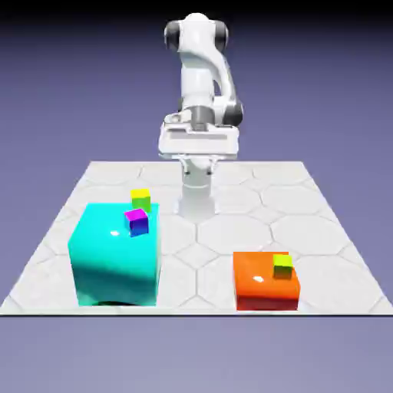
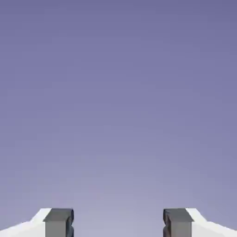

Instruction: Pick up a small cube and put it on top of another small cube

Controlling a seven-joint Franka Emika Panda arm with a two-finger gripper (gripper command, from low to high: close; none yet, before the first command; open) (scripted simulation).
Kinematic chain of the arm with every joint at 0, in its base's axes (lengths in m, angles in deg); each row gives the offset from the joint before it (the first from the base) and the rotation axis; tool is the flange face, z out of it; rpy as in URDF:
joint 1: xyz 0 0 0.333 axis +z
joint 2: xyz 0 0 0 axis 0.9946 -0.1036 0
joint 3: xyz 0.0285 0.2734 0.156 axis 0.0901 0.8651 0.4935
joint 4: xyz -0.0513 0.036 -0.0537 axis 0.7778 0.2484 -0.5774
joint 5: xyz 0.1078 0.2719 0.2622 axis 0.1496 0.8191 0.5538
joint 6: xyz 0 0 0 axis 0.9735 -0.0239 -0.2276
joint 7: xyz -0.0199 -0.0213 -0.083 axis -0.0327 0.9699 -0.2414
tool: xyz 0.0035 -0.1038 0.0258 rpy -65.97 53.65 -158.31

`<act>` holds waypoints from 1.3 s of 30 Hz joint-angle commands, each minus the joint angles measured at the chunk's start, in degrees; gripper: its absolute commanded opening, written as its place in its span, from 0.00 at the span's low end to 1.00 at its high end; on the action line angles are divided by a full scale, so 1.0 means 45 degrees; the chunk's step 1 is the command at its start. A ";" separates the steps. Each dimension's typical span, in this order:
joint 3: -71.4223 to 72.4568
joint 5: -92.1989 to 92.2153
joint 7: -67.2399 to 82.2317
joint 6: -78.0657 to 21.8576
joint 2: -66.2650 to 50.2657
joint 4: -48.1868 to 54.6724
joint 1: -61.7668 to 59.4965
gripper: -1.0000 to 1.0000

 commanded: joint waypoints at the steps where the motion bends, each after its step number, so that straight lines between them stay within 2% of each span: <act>1: -0.0462 -0.0283 -0.0450 -0.0307 0.0288 0.0097 0.0085 0.50; 39: -1.7997 -1.1007 -1.7515 -1.1938 1.1212 0.3761 0.3304 0.50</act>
